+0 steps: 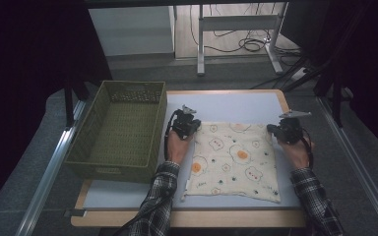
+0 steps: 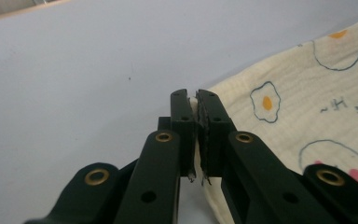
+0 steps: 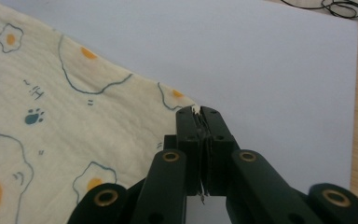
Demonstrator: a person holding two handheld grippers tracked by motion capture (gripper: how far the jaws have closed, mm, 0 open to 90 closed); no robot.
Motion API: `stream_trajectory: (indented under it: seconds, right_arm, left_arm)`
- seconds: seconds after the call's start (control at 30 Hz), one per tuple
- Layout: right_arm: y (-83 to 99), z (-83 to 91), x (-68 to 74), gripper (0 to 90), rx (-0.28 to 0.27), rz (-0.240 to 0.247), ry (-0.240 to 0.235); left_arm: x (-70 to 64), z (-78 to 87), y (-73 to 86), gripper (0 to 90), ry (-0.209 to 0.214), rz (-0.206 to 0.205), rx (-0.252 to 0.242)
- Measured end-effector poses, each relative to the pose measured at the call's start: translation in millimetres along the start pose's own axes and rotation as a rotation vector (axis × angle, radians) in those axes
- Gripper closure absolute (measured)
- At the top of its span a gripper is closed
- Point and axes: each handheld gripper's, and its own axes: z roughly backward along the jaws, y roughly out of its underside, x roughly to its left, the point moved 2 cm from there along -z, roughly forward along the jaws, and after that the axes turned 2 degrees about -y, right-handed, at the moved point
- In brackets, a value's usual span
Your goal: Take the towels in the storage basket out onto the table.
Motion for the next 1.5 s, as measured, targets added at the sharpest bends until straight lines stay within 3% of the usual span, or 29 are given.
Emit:
stream_trajectory:
  seconds: [0.27,0.53,0.7,0.97,1.17,1.5]
  right_arm:
    - [4.6,25.6,2.8,87.3,-0.045,-0.004,-0.034]
    - [17.0,42.3,13.5,87.3,-0.048,0.016,-0.067]
    - [28.6,52.5,19.1,87.4,-0.05,0.0,-0.1]
    - [48.3,66.7,29.3,87.3,-0.038,0.008,-0.127]
    - [69.8,83.5,42.8,87.2,-0.036,-0.006,-0.152]
    - [89.0,112.3,65.4,87.1,-0.058,0.008,-0.165]
  left_arm:
    - [-12.1,14.5,12.5,86.2,0.008,-0.008,-0.025]
    - [-21.8,28.7,22.5,85.9,0.018,-0.024,-0.038]
    - [-28.9,37.7,33.0,85.8,0.03,-0.047,-0.031]
    - [-43.0,55.6,49.6,85.7,0.072,-0.063,-0.044]
    - [-48.0,72.9,66.7,85.7,0.124,-0.044,-0.069]
    - [-63.3,99.1,82.1,85.4,0.153,-0.057,-0.098]
